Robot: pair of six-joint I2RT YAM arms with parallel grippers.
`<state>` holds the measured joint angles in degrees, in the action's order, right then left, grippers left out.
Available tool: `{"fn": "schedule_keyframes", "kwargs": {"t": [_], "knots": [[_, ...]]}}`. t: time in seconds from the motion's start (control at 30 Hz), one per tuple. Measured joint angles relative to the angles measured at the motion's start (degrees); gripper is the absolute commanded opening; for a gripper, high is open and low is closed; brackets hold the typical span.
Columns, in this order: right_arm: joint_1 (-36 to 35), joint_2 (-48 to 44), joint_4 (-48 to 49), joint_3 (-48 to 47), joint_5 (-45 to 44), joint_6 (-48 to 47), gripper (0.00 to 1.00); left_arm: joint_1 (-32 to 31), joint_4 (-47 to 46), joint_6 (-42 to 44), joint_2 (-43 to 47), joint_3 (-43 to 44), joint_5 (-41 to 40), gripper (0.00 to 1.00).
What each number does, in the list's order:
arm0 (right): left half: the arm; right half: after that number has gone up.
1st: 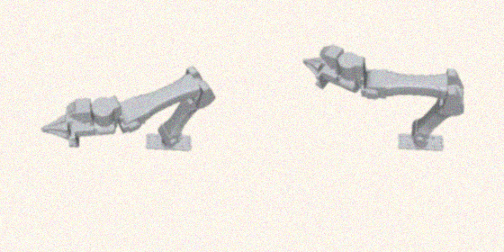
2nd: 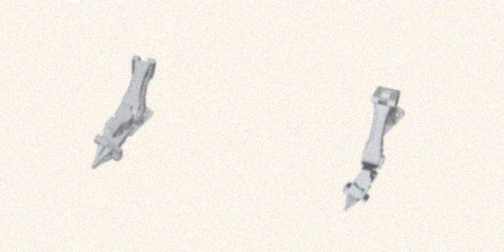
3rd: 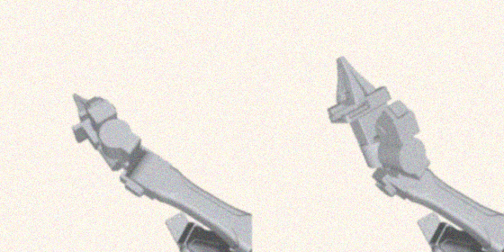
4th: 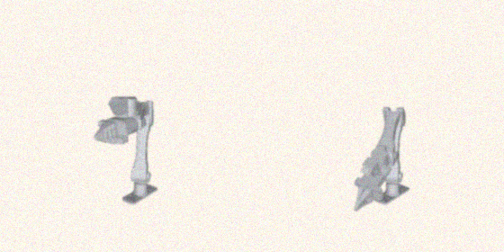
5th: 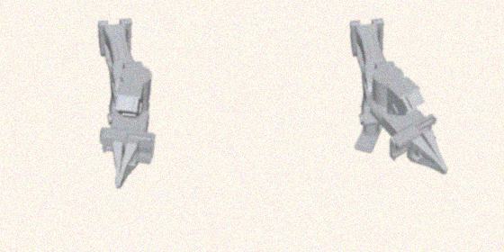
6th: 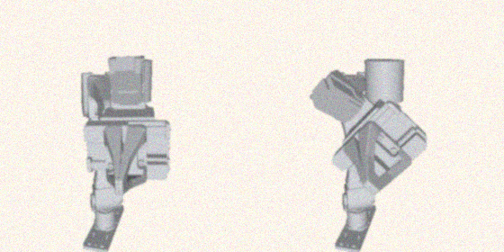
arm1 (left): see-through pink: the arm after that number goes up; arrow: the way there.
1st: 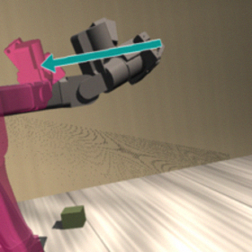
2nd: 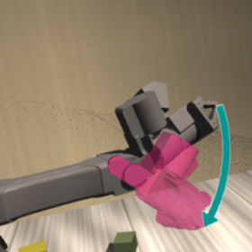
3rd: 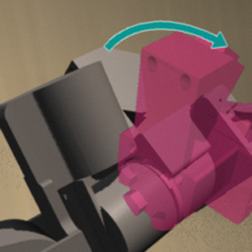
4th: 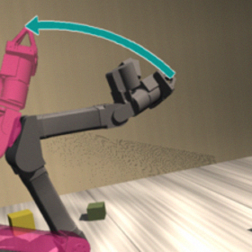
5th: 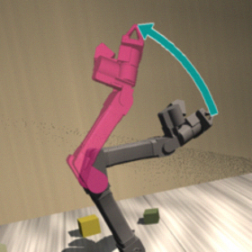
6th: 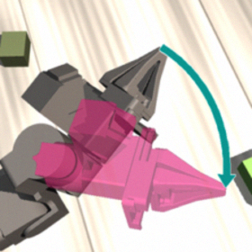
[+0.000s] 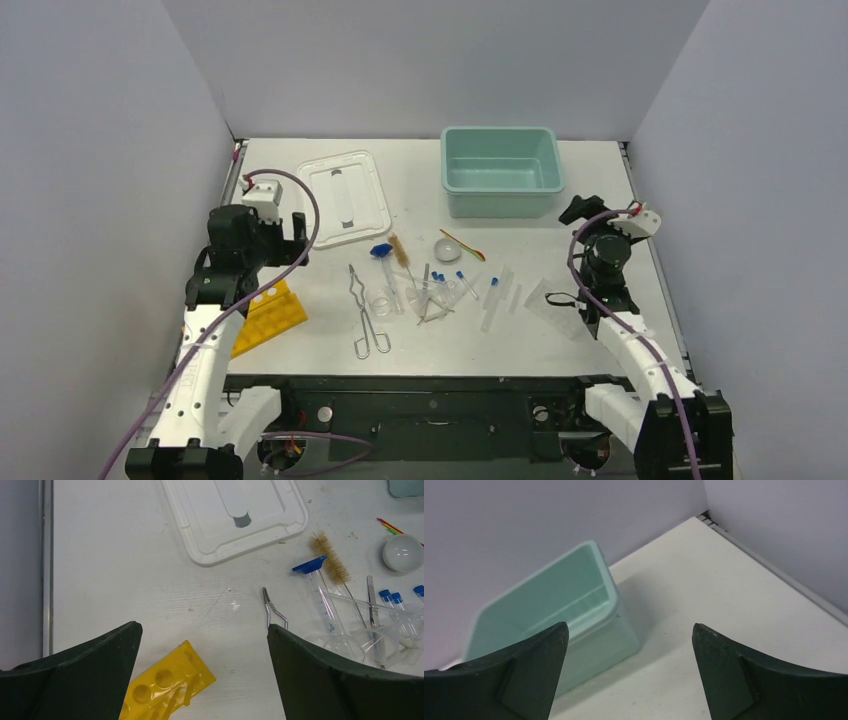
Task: Organize the chemistry lab equipment
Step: Move the test tube rack to the center of the board.
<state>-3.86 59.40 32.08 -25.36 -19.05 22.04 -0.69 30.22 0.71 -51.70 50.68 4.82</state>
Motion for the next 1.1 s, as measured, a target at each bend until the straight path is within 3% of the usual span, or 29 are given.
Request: {"fn": "schedule_keyframes", "kwargs": {"t": [0.13, 0.27, 0.43, 0.6, 0.77, 0.87, 1.1], "knots": [[0.07, -5.73, -5.95, -3.02, 4.52, 12.52, 0.89, 0.04, 5.27, -0.31, -1.92, 5.81, -1.36, 0.97], [-0.98, -5.51, -6.34, -3.93, 12.28, 17.33, 0.88, 1.05, 8.9, -1.81, -4.59, 10.67, -1.77, 0.97], [-16.52, -2.49, -17.44, -10.12, 9.09, 11.89, 0.8, 2.47, 12.63, -3.32, -10.25, 16.7, -3.39, 0.97], [-33.73, 1.07, -24.74, -17.0, -0.57, 5.46, 0.77, 4.28, 16.46, -2.29, -15.15, 18.21, -4.26, 0.97], [-48.78, 8.2, -29.4, -22.64, -8.63, 1.53, 0.73, 9.22, 23.87, 6.4, -16.22, 18.21, -3.34, 0.97], [-53.99, 13.0, -31.06, -24.76, -11.39, 0.2, 0.69, 11.15, 26.84, 12.37, -15.65, 18.16, -4.52, 0.99], [-58.03, 17.79, -34.21, -24.96, -15.21, 0.02, 0.65, 15.67, 30.34, 18.49, -11.23, 14.4, -9.35, 0.73]]}}
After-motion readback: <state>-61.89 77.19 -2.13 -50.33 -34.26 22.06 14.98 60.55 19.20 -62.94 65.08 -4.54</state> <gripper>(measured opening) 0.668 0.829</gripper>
